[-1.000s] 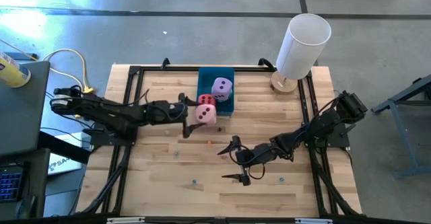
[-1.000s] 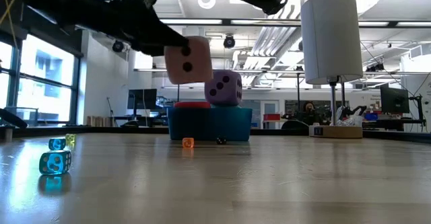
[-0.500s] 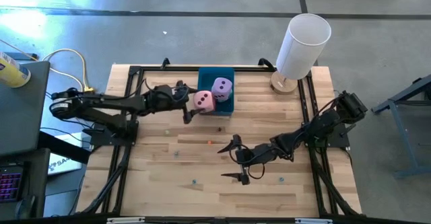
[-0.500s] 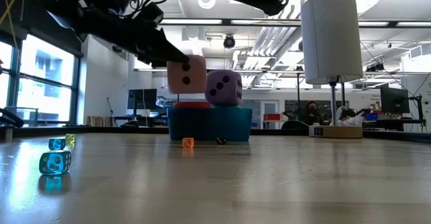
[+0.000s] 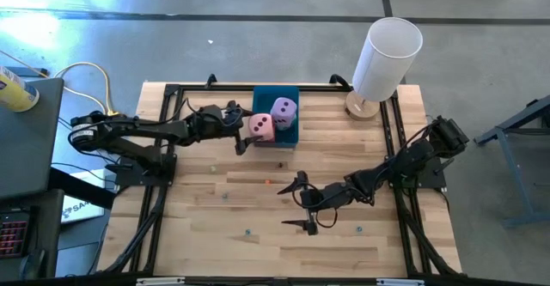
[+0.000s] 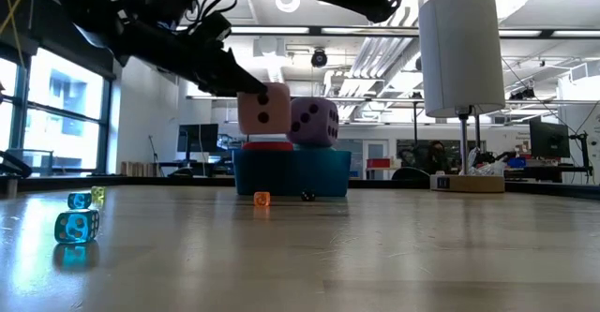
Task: Pick & Place Dice
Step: Put the pink die into the blue bin
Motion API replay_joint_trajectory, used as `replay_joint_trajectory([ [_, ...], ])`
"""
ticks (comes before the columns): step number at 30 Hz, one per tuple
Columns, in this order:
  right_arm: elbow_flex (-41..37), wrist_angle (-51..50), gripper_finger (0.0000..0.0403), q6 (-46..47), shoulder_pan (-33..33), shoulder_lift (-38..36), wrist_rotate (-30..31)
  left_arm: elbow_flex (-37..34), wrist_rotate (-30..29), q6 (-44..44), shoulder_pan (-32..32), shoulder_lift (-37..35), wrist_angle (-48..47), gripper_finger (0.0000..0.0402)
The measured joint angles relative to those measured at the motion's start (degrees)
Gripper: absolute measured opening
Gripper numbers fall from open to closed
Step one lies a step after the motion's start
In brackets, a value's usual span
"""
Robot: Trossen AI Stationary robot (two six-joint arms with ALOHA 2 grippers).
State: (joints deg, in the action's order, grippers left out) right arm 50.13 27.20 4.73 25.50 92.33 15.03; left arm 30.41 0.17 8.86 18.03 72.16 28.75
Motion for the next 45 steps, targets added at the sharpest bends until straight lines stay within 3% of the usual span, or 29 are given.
replay_joint_trajectory([
  [18, 0.00, 3.53, 0.0396, -3.40, -1.42, 0.00, 0.24, 0.01, 0.79, 0.13, 2.51, 0.07, -0.25, 0.0398],
  [24, 0.00, 7.82, 0.0396, -8.16, -6.18, 0.00, 6.09, 0.01, 2.76, 0.15, 2.66, 0.11, -0.60, 0.0398],
  [37, 0.00, 8.74, 0.0396, -8.07, -17.85, 0.00, 5.84, 0.14, 2.99, 0.02, 3.53, 6.69, 4.78, 0.0398],
  [45, 0.00, 12.63, 0.0396, -12.47, -24.74, 0.00, 6.08, 0.12, 3.08, -0.27, 3.53, 7.13, 5.30, 0.0398],
])
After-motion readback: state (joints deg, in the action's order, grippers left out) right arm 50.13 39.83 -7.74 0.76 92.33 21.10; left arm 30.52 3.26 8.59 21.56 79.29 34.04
